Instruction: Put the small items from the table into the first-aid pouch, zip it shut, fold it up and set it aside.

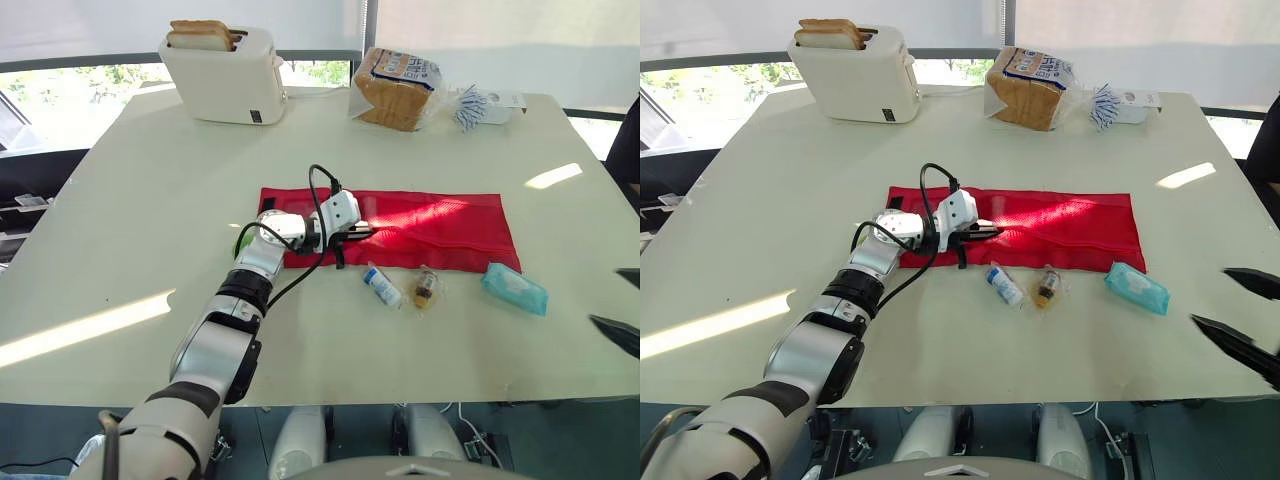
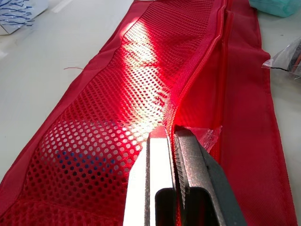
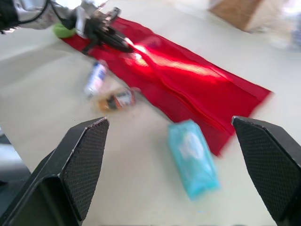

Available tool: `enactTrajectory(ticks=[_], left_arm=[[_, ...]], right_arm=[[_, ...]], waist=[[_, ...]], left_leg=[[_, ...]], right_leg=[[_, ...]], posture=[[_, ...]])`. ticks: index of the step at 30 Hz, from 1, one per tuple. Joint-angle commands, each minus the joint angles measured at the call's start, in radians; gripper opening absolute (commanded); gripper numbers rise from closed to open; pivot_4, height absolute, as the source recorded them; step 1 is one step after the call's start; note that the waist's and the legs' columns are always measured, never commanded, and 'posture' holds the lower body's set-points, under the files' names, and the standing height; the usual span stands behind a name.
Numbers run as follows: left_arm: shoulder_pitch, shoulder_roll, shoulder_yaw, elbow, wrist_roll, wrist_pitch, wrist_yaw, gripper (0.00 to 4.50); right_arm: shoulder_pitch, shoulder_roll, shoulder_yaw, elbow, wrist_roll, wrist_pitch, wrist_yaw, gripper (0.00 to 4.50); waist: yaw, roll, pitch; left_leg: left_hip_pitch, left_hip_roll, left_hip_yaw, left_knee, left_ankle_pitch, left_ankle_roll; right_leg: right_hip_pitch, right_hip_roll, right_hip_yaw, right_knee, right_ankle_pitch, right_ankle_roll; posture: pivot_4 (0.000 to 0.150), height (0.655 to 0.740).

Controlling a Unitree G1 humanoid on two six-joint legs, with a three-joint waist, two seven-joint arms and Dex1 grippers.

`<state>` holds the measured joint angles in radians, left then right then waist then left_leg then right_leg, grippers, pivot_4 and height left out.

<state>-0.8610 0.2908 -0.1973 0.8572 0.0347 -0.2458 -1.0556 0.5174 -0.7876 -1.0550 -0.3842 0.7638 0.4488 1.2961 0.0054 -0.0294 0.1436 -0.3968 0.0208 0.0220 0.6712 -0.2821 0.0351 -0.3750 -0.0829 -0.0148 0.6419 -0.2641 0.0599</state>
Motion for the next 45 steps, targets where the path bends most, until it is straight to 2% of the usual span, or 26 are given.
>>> enactTrajectory(ticks=[1, 5, 11, 15, 17, 20, 24, 27, 29, 32, 40, 45], left_arm=[[-0.019, 0.008, 0.007, 0.022, 0.0, -0.027, -0.003, 0.0], [-0.031, 0.005, 0.006, 0.051, 0.004, -0.041, -0.005, 0.0], [-0.041, 0.005, 0.004, 0.079, 0.011, -0.056, -0.004, 0.0], [-0.044, 0.009, 0.004, 0.086, 0.014, -0.062, -0.005, 0.0], [-0.046, 0.009, 0.004, 0.087, 0.017, -0.066, -0.004, 0.0], [-0.047, 0.006, 0.004, 0.083, 0.016, -0.067, -0.006, 0.0], [-0.049, -0.001, 0.003, 0.079, 0.016, -0.066, -0.004, 0.0], [-0.051, -0.004, 0.004, 0.078, 0.017, -0.064, -0.002, 0.0], [-0.049, -0.006, 0.004, 0.072, 0.017, -0.062, -0.002, 0.0], [-0.045, -0.008, 0.005, 0.063, 0.016, -0.059, -0.003, 0.0], [-0.045, -0.009, 0.006, 0.06, 0.016, -0.054, -0.001, 0.0], [-0.046, -0.013, 0.003, 0.058, 0.018, -0.053, -0.003, 0.0]], right_arm=[[0.033, -0.043, -0.121, -0.022, 0.084, 0.03, 0.038, 4.46], [0.085, -0.073, -0.187, -0.072, 0.208, 0.147, 0.03, 4.46], [0.061, -0.079, -0.159, -0.169, 0.334, 0.212, -0.057, 4.46], [0.044, -0.08, -0.111, -0.213, 0.356, 0.228, -0.105, 4.46], [0.036, -0.074, -0.048, -0.244, 0.307, 0.214, -0.144, 4.46], [-0.01, -0.065, 0.119, -0.32, 0.218, 0.206, -0.282, 4.46], [-0.102, -0.026, 0.365, -0.439, 0.219, 0.206, -0.416, 4.46], [-0.238, 0.002, 0.62, -0.508, 0.153, 0.255, -0.593, 4.46], [-0.35, 0.024, 0.796, -0.501, 0.059, 0.299, -0.705, 4.46], [-0.478, 0.072, 0.975, -0.446, -0.063, 0.345, -0.827, 4.46], [-0.714, 0.2, 1.245, -0.328, -0.141, 0.543, -0.949, 4.46], [-0.811, 0.223, 1.338, -0.254, -0.199, 0.638, -0.97, 4.46]], waist=[[-0.001, 0.001, 0.0], [0.0, 0.001, -0.001], [0.001, 0.001, -0.001], [0.005, 0.001, -0.001], [0.006, 0.001, -0.001], [0.006, 0.001, -0.001], [0.006, 0.001, -0.001], [0.006, 0.0, -0.001], [0.005, 0.0, -0.001], [0.01, 0.0, -0.001], [0.008, -0.002, -0.001], [0.008, -0.002, -0.001]], left_leg=[[0.0, 0.0, 0.0, 0.0, 0.0, 0.0], [0.0, 0.001, 0.0, 0.0, 0.0, 0.0], [0.0, 0.001, 0.0, 0.0, 0.0, 0.0], [0.0, 0.001, 0.0, 0.0, 0.0, 0.0], [0.0, 0.0, 0.0, 0.0, 0.0, 0.0], [0.0, 0.0, 0.0, 0.0, 0.0, 0.0], [0.0, 0.0, 0.0, 0.0, 0.0, 0.0], [-0.001, 0.0, 0.0, 0.001, 0.0, -0.001], [-0.001, 0.0, -0.001, 0.002, 0.0, -0.001], [-0.002, 0.0, -0.001, 0.002, 0.002, -0.004], [-0.003, -0.001, -0.002, 0.002, 0.002, -0.003], [-0.003, -0.001, -0.002, 0.002, 0.001, -0.002]], right_leg=[[0.0, 0.0, 0.0, 0.0, 0.0, 0.0], [0.0, 0.0, 0.0, 0.0, 0.0, 0.0], [0.0, 0.0, 0.0, 0.0, 0.0, 0.0], [0.0, 0.0, 0.0, 0.0, 0.0, 0.0], [0.0, 0.0, 0.0, 0.0, 0.0, 0.0], [0.0, 0.0, 0.0, 0.0, 0.0, 0.0], [0.0, 0.0, 0.0, 0.0, 0.0, 0.0], [0.0, 0.0, 0.0, 0.0, 0.0, 0.0], [0.0, 0.0, 0.0, 0.001, 0.0, 0.0], [-0.001, 0.0, -0.001, 0.001, 0.0, 0.0], [-0.001, 0.001, 0.0, 0.001, 0.0, 0.0], [-0.001, 0.001, 0.0, 0.001, 0.0, 0.0]], posture=[[0.15, 0.74], [0.15, 0.74], [0.15, 0.74], [0.15, 0.74], [0.15, 0.74], [0.15, 0.74], [0.15, 0.74], [0.15, 0.74], [0.15, 0.74], [0.15, 0.74], [0.15, 0.74], [0.15, 0.74]])
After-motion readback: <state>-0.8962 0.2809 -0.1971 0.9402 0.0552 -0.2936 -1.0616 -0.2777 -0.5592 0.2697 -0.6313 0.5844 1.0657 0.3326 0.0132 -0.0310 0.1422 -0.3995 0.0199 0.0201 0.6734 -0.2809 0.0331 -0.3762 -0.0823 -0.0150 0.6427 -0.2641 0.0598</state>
